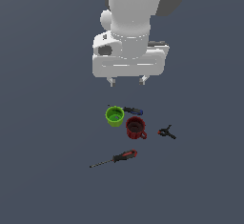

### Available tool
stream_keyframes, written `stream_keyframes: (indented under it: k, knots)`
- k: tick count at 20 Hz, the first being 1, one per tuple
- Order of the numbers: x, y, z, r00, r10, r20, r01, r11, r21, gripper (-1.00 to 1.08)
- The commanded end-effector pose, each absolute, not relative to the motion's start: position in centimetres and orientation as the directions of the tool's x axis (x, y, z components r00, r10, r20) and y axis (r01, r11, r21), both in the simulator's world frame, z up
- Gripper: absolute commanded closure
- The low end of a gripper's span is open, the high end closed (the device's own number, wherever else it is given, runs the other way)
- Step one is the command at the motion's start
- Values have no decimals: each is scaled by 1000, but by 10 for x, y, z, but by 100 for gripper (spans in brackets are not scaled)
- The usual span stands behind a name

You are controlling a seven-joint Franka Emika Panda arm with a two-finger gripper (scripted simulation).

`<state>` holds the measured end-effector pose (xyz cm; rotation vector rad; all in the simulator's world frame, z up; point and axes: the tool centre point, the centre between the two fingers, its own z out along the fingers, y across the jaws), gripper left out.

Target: Pick up a designated object from a clutter of objects.

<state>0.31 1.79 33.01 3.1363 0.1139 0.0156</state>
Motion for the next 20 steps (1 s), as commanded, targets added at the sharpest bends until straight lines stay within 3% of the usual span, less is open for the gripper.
stream_keyframes:
  k: [1,20]
  knots:
    - [3,18,330,997,73,10,72,-997,4,-92]
    - [14,19,321,997,71,-1,71,-997,25,-92]
